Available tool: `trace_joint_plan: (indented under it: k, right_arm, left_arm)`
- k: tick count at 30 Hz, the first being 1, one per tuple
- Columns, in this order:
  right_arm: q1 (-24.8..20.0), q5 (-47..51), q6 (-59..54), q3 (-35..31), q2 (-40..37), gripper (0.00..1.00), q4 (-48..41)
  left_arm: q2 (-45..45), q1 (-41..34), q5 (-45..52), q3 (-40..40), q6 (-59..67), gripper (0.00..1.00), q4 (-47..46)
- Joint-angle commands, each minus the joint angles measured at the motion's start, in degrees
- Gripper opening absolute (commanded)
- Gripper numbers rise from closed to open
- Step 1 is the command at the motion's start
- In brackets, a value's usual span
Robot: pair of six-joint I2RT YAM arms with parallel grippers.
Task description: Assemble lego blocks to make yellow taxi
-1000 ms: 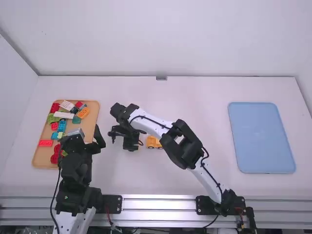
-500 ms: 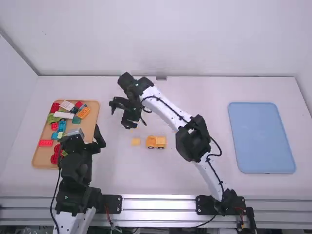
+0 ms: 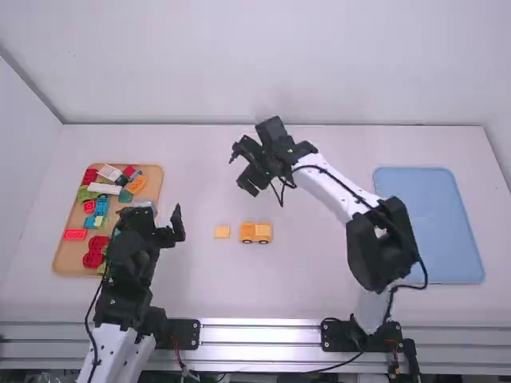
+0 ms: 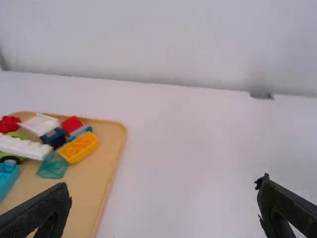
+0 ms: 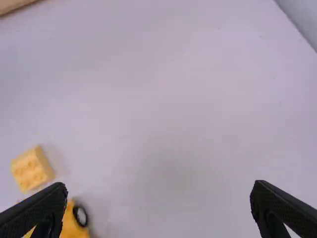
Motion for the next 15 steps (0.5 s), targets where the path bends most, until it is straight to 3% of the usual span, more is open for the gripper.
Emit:
trace_joint_plan:
  k: [1, 6, 7, 9, 15]
  right_arm:
    - [-1.81, -1.79, -1.55, -8.52, -10.14, 0.99, 2.54]
    - [-8.07, -16.74, -9.68, -20.61, -24.41, 0.99, 3.37]
    - [-8.07, -16.74, -9.68, -20.61, -24.41, 0.99, 3.37]
    - [-12.35, -25.27, -13.9, -24.76, -30.01, 0.99, 3.41]
    - [-18.84, -31.17, -17.97, -30.95, -36.26, 0.99, 5.44]
  left_arm:
    - [5.18, -0.15, 10.01, 5.57, 6.91, 0.99, -0.63]
    - [18.47, 0.15, 22.36, 17.18, 15.76, 0.99, -9.73]
    - [18.47, 0.15, 22.36, 17.18, 15.76, 0.99, -9.73]
    - [26.99, -0.52, 29.14, 25.4, 22.99, 0.99, -19.3]
    - [43.19, -3.52, 29.31, 38.03, 35.74, 0.99, -34.1]
